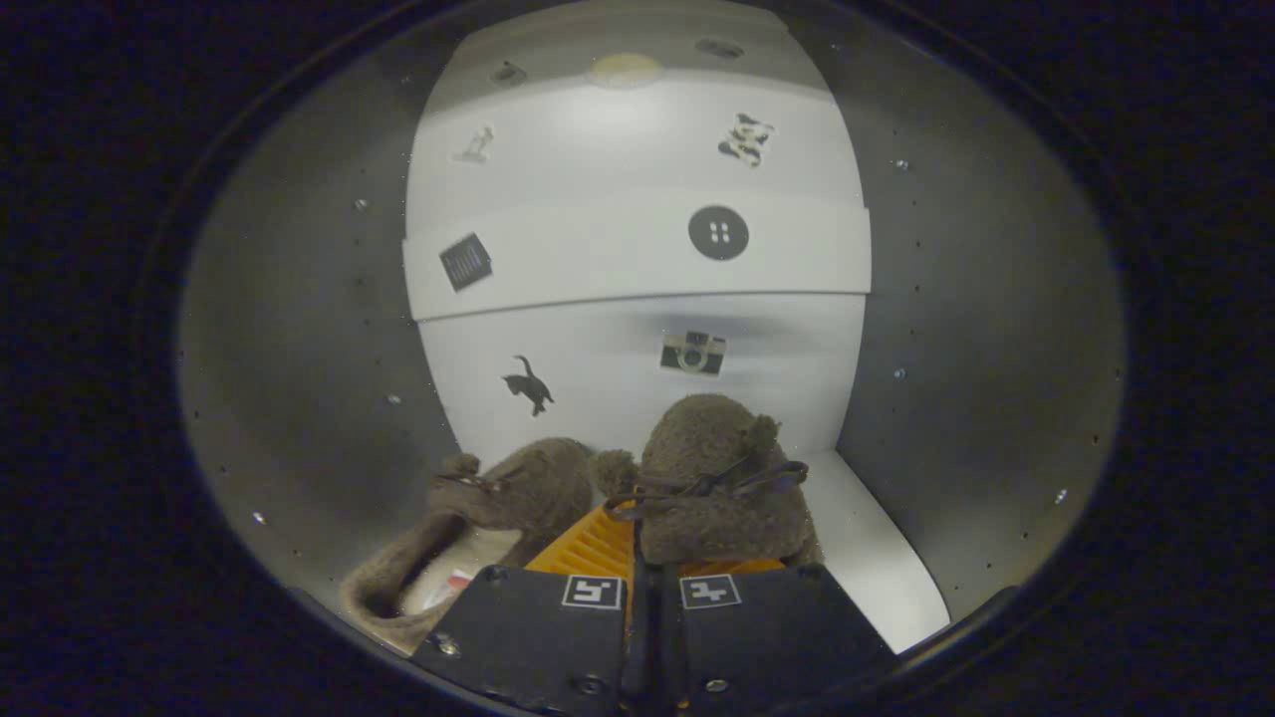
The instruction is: Open the shoe cabinet door, grab the shoes and put them into the shoe cabinet, then close the shoe cabinet door.
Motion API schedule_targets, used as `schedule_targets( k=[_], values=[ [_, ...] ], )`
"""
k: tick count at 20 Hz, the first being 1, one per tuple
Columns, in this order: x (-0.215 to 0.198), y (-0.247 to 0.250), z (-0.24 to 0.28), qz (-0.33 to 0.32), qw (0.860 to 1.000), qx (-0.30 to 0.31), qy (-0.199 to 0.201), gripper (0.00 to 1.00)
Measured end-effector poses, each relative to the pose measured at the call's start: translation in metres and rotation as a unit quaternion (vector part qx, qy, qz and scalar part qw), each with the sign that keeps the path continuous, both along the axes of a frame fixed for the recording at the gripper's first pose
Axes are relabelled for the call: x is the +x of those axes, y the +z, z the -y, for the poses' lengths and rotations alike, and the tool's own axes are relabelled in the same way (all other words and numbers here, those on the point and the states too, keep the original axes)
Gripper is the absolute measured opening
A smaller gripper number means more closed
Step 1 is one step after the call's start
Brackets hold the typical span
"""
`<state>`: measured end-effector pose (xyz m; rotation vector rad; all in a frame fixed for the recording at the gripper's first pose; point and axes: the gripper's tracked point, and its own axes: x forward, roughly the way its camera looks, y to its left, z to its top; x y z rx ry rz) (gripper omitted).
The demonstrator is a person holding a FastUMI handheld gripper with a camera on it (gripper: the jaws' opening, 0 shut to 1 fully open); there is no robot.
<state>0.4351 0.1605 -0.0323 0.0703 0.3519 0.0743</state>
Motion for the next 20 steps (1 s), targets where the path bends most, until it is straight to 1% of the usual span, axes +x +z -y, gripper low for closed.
schedule_targets(
  k=[2,4,7,9,11,13,14,18,19,20],
  values=[
    [0.003,-0.009,-0.001,-0.026,1.000,0.001,-0.005,0.08],
    [0.003,-0.012,-0.002,-0.038,0.999,-0.005,-0.002,0.08],
    [0.002,-0.014,0.002,-0.048,0.999,-0.023,-0.006,0.11],
    [0.000,-0.020,0.002,-0.067,0.997,-0.029,-0.008,0.13],
    [-0.007,-0.021,-0.003,-0.082,0.996,-0.031,0.007,0.17],
    [-0.014,-0.014,-0.012,-0.074,0.997,-0.014,0.025,0.25],
    [-0.018,-0.010,-0.014,-0.069,0.997,-0.007,0.030,0.32],
    [-0.037,0.009,-0.004,-0.028,0.999,-0.019,0.020,0.61],
    [-0.043,0.012,-0.002,-0.019,0.999,-0.028,0.020,0.61],
    [-0.051,0.017,-0.002,-0.006,0.999,-0.037,0.025,0.68]
  ],
)
